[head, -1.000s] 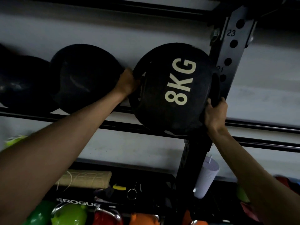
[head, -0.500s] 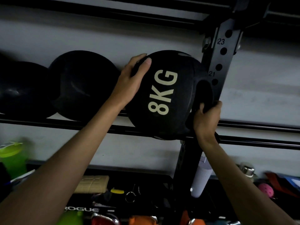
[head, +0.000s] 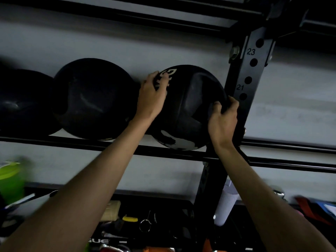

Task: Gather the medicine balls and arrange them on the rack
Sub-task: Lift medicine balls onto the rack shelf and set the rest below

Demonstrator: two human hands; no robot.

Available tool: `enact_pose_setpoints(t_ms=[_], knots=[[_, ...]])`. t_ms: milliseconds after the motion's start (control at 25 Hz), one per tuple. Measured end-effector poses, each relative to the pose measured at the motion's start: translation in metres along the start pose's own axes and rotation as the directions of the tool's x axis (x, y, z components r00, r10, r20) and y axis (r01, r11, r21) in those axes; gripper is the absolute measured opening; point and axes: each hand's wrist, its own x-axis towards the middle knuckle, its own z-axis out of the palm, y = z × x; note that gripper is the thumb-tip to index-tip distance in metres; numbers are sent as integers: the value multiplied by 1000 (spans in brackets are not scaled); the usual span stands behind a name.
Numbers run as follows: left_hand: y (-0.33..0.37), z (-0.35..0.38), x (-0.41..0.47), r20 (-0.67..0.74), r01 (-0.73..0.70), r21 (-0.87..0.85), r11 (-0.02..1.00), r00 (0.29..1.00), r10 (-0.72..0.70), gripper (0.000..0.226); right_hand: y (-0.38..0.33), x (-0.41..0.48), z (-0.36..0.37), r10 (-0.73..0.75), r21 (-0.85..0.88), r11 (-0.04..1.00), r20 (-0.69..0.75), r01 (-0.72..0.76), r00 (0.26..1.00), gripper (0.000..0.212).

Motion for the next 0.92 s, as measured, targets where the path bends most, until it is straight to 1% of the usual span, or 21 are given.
enact_pose_setpoints(t_ms=[40,120,160,240,280,360,480,520,600,640,680,720,760,840,880,920], knots=[[-10,2,-4,-4,-23,60,998,1000,24,51,-3,7,8,29,-19,999,5,-29,1000,45],[-24,4,-7,-39,-92,134,987,994,98,50,-5,17,22,72,-56,996,5,-71,997,44],[-30,2,-6,-72,-139,140,980,986,150,47,-6,19,29,64,-70,995,-1,-64,998,42],[-49,-6,-1,-119,-239,121,964,960,253,42,-7,19,47,-4,-99,995,-10,3,1000,37],[-59,-10,-2,-127,-251,102,963,956,263,41,-9,17,55,-41,-121,992,-13,40,999,36],[-69,-18,-1,-138,-216,71,974,965,224,42,-13,15,66,-86,-166,983,-35,79,996,36],[-65,-18,-6,-146,-183,73,980,971,192,43,-18,11,66,-77,-162,984,-7,75,997,39],[-61,-18,-8,-153,-171,68,983,972,180,43,-19,10,64,-70,-159,985,23,73,997,41],[-51,-19,-17,-188,-135,73,988,971,146,41,-18,5,54,-55,-143,987,133,74,990,50],[-46,-19,-24,-202,-127,97,987,969,145,40,-16,0,47,-47,-121,990,193,72,980,54],[-41,-19,-34,-199,-147,143,979,964,174,40,-12,-7,37,-51,-109,991,242,79,969,57],[-36,-17,-46,-182,-198,212,957,954,238,39,-6,-15,25,-66,-125,987,272,104,960,57],[-32,-14,-61,-151,-271,307,913,933,327,39,2,-24,13,-90,-170,975,289,143,953,54],[-30,-7,-94,-66,-398,486,778,871,487,37,19,-42,-15,-134,-264,939,312,221,941,44],[-30,-1,-113,-21,-441,524,729,849,529,34,28,-52,-31,-142,-292,925,328,243,934,39],[-31,6,-133,26,-470,529,707,841,540,31,38,-62,-48,-146,-314,912,353,264,924,34]])
